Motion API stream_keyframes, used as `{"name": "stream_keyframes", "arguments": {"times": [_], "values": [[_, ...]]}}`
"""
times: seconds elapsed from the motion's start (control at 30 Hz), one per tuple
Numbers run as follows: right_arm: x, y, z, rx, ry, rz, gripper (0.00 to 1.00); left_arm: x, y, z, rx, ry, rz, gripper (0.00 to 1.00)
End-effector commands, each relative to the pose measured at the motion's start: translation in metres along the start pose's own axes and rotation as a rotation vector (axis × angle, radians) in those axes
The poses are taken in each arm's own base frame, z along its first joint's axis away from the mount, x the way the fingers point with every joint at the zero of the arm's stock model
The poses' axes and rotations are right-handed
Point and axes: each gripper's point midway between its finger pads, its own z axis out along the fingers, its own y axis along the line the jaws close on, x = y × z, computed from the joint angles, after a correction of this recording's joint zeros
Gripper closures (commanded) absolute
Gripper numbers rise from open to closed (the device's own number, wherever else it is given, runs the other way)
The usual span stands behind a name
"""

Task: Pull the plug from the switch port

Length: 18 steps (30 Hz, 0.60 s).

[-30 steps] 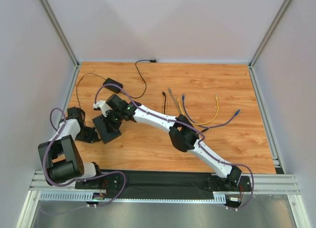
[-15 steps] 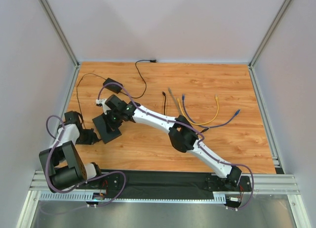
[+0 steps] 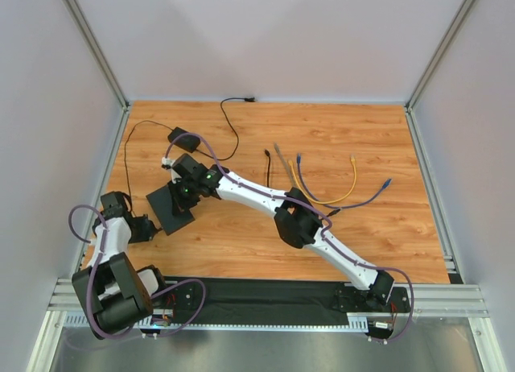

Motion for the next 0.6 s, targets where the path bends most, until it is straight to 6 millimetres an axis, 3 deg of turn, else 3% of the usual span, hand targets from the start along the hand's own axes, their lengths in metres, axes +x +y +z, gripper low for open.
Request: {"name": "stream_keyframes", "arguments": {"times": [0.0, 0.2, 0.37, 0.47, 0.5, 0.57], "values": [[0.083, -0.123, 0.038, 0.339, 0.189, 0.083, 1.00, -0.021, 0.034, 0.002, -0.119, -0.096, -0.063, 1.00], [0.083, -0.122, 0.040, 0.333, 0.192, 0.086, 1.00, -0.032, 0.029, -0.006, -0.106, -0.138, -0.038, 1.00], [0.086, -0.122, 0.041, 0.331, 0.202, 0.084, 1.00, -0.029, 0.028, -0.004, -0.127, -0.111, -0.026, 1.00], [0.083, -0.120, 0.041, 0.313, 0.198, 0.074, 1.00, -0.040, 0.015, -0.019, -0.105, -0.148, 0.064, 1.00], [0.082, -0.115, 0.041, 0.290, 0.200, 0.072, 1.00, -0.049, 0.001, -0.030, -0.072, -0.179, 0.093, 1.00], [0.073, -0.106, 0.037, 0.264, 0.178, 0.063, 1.00, -0.062, 0.001, -0.049, -0.091, -0.247, 0.142, 1.00]]}}
